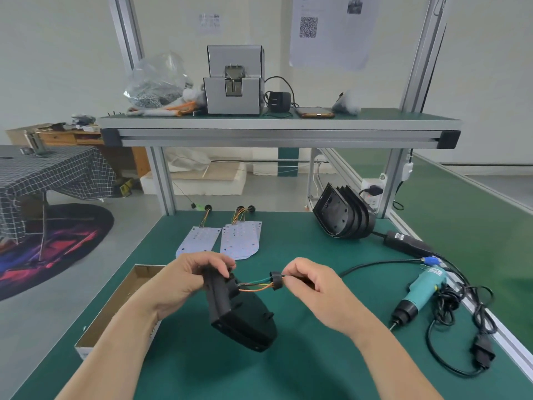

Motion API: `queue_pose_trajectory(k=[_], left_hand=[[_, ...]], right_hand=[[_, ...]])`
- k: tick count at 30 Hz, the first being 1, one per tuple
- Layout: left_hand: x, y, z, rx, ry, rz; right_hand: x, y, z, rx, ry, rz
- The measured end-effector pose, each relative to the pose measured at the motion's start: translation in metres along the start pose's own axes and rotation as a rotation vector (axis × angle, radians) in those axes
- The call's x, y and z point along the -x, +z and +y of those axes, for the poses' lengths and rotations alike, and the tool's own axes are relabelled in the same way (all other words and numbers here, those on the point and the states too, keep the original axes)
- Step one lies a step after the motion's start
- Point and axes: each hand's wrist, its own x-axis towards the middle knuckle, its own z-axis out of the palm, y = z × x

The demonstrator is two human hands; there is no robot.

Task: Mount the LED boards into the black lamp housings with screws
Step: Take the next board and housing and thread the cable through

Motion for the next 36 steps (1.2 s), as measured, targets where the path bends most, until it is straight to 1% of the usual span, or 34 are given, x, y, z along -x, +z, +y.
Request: queue_pose_trajectory(k=[2, 3, 5, 6, 7, 8, 10, 11, 12, 13, 14, 15, 17, 18, 20, 22, 25, 27, 28, 30, 33, 34, 36], left_hand=[[-0.001, 0.003, 0.004, -0.052, -0.023, 0.085], [0.000, 0.004, 0.009, -0.124, -0.026, 0.132], [0.002, 0.009, 0.026, -0.342, -0.001, 0.250], [0.005, 0.014, 0.036, -0.452, 0.054, 0.275], [0.010, 0.022, 0.046, -0.552, 0.139, 0.231], [0.014, 0.034, 0.055, -0.649, 0.224, 0.110], [0.015, 0.060, 0.059, -0.878, 0.265, -0.141], [0.012, 0.071, 0.055, -1.024, 0.261, -0.189], [0.007, 0.080, 0.051, -1.181, 0.251, -0.151], [0.004, 0.084, 0.050, -1.323, 0.239, -0.067], [0.001, 0.084, 0.049, -1.415, 0.213, 0.010], [0.000, 0.081, 0.047, -1.441, 0.181, 0.061], [0.000, 0.076, 0.041, -1.486, 0.143, 0.065], [-0.001, 0.073, 0.037, -1.517, 0.136, 0.064], [-0.002, 0.070, 0.034, -1.565, 0.050, 0.074], [-0.003, 0.065, 0.036, -1.508, -0.045, 0.081], [-0.001, 0.053, 0.039, -1.371, -0.097, 0.052], [0.001, 0.049, 0.043, -1.277, -0.120, -0.004], [0.001, 0.049, 0.046, -1.212, -0.126, 0.009], [-0.002, 0.050, 0.047, -1.084, -0.082, 0.101], [-0.004, 0.055, 0.046, -1.031, 0.015, 0.223], [-0.005, 0.059, 0.047, -1.049, 0.026, 0.249], [-0.006, 0.070, 0.048, -1.107, 0.018, 0.275]], right_hand=[[-0.004, 0.004, -0.004, -0.003, -0.025, 0.029], [-0.006, 0.005, -0.005, -0.004, -0.027, 0.048], [-0.011, 0.007, -0.009, -0.006, -0.028, 0.095], [-0.013, 0.008, -0.012, 0.001, -0.027, 0.113], [-0.015, 0.010, -0.015, 0.021, -0.029, 0.123], [-0.017, 0.011, -0.019, 0.052, -0.038, 0.123], [-0.019, 0.013, -0.030, 0.140, -0.081, 0.097], [-0.019, 0.013, -0.036, 0.194, -0.117, 0.078], [-0.019, 0.013, -0.042, 0.254, -0.158, 0.055], [-0.018, 0.012, -0.046, 0.322, -0.197, 0.036], [-0.017, 0.012, -0.050, 0.383, -0.221, 0.031], [-0.017, 0.012, -0.053, 0.433, -0.233, 0.046], [-0.015, 0.013, -0.055, 0.500, -0.248, 0.135], [-0.013, 0.015, -0.056, 0.513, -0.254, 0.187], [-0.010, 0.020, -0.058, 0.487, -0.262, 0.279], [-0.007, 0.020, -0.060, 0.442, -0.262, 0.361], [-0.005, 0.017, -0.062, 0.409, -0.288, 0.427], [-0.003, 0.014, -0.063, 0.408, -0.297, 0.435], [-0.002, 0.012, -0.063, 0.399, -0.295, 0.429], [-0.001, 0.010, -0.064, 0.358, -0.277, 0.411], [-0.001, -0.003, -0.065, 0.317, -0.176, 0.375], [-0.001, -0.006, -0.068, 0.383, -0.127, 0.338], [0.000, -0.006, -0.078, 0.656, -0.043, 0.237]])
